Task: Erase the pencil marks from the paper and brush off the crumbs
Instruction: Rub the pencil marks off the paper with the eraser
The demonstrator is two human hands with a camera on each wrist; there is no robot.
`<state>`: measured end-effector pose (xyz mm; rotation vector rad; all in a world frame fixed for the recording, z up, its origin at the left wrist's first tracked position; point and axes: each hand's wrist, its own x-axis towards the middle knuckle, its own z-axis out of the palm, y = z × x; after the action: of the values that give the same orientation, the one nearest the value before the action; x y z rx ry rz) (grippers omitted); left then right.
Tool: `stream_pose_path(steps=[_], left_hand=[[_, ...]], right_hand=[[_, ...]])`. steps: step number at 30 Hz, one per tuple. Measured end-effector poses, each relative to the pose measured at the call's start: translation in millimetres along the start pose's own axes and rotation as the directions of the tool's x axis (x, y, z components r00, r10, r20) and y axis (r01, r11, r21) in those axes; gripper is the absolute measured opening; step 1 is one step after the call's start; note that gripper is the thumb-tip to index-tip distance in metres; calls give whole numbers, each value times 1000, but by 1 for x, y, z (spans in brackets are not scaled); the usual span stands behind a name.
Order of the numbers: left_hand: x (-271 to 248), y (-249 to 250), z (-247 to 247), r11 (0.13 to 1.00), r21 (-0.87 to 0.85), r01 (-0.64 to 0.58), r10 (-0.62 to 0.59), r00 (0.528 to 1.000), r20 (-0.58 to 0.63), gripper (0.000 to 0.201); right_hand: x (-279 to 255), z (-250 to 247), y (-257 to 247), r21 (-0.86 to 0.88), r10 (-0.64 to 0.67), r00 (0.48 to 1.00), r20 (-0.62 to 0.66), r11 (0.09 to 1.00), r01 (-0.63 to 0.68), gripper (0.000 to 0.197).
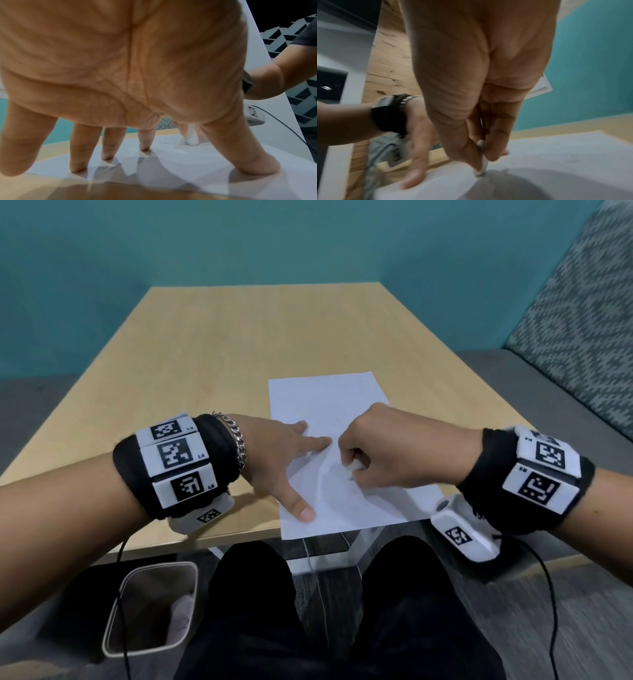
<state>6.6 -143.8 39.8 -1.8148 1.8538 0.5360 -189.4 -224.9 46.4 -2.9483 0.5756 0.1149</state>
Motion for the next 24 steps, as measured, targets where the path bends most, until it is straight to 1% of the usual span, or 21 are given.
stream_pose_path(steps=[2,4,5,7,9,13,15,17,19,21,23,24], left_hand=[[-1,-1,2,1000,-12,-10,10,1000,-2,131],[0,-2,3,1000,-16,-13,13,1000,-2,132],[0,-2,4,1000,-17,-12,12,1000,-2,133],[1,-3,4,1000,-11,-9,9,1000,0,134],[1,-3,5,1000,1,4,-4,1000,1,137],[2,-5,8,1000,4,6,-6,1000,-20,144],[4,-6,9,1000,-6,-7,7,1000,-23,145],[5,-7,8,1000,-5,-10,10,1000,-21,144],[5,-7,8,1000,6,1,-1,1000,-15,142],[5,-6,7,1000,14,-1,2,1000,-15,139],[5,-6,7,1000,19,-9,10,1000,-14,137],[6,-7,7,1000,20,-7,7,1000,-14,137]], right_hand=[[-4,7,-15,16,-65,997,36,998,64,15],[-5,7,-16,22,-83,994,77,996,82,15],[-3,5,-11,23,-65,995,75,998,64,15],[1,2,1,31,-11,1000,21,999,11,13],[0,3,2,30,-1,1000,-4,1000,1,11],[-6,0,-17,72,-132,984,121,990,124,15],[7,-4,-11,40,-124,988,93,992,120,16],[23,-5,-1,30,-75,997,22,997,74,17],[32,-5,3,32,-43,999,-23,999,43,19],[31,-2,0,55,-70,997,-19,996,71,21],[27,-2,-3,86,-121,992,27,989,119,21],[27,-3,-3,83,-127,991,43,989,124,21]])
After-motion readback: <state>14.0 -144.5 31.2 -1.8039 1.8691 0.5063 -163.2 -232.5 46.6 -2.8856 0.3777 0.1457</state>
